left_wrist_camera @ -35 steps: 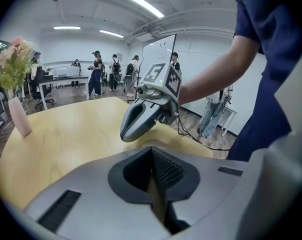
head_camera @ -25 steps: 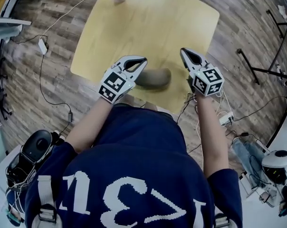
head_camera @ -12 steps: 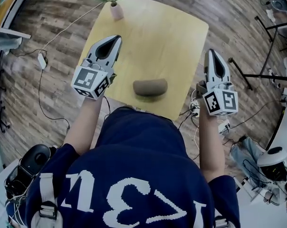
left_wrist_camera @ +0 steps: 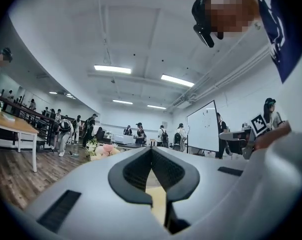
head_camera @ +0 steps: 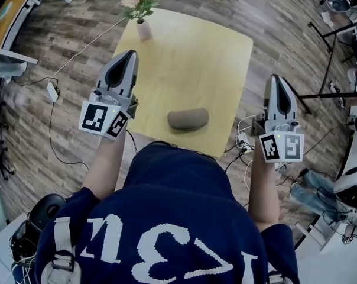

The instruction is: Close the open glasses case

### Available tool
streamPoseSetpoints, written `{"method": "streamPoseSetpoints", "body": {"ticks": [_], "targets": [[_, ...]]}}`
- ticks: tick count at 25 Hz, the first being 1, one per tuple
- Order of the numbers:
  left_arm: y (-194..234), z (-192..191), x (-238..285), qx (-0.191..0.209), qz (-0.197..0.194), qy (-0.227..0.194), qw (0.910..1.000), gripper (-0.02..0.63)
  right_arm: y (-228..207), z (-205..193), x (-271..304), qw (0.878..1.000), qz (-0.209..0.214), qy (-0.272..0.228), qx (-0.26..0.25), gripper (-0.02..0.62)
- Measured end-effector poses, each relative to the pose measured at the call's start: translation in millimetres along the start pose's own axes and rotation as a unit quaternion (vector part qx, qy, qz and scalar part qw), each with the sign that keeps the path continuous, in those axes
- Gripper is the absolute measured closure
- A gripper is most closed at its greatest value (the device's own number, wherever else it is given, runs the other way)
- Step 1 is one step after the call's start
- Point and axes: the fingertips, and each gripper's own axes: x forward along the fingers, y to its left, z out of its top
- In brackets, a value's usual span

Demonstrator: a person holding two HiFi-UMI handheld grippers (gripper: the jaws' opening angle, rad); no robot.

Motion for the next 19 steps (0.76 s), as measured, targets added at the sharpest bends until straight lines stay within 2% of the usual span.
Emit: {"method": "streamPoseSetpoints", "body": {"ticks": [7, 14, 19], "targets": [[0, -8, -4, -0.005, 0.007, 0.002, 1.0, 0.594, 8, 3, -7, 1.0, -0.006, -0.002, 0.003, 0.571], [-12, -4, -3, 0.01, -0.017, -0.007, 0.9998, 0.594, 12, 0, -10, 1.0, -0.01, 0.002, 0.004, 0.571], [-16, -2, -1, 0.012, -0.019, -0.013, 0.9997, 0.594, 25, 12, -4, 1.0, 0.001, 0.004, -0.019, 0.571]]}}
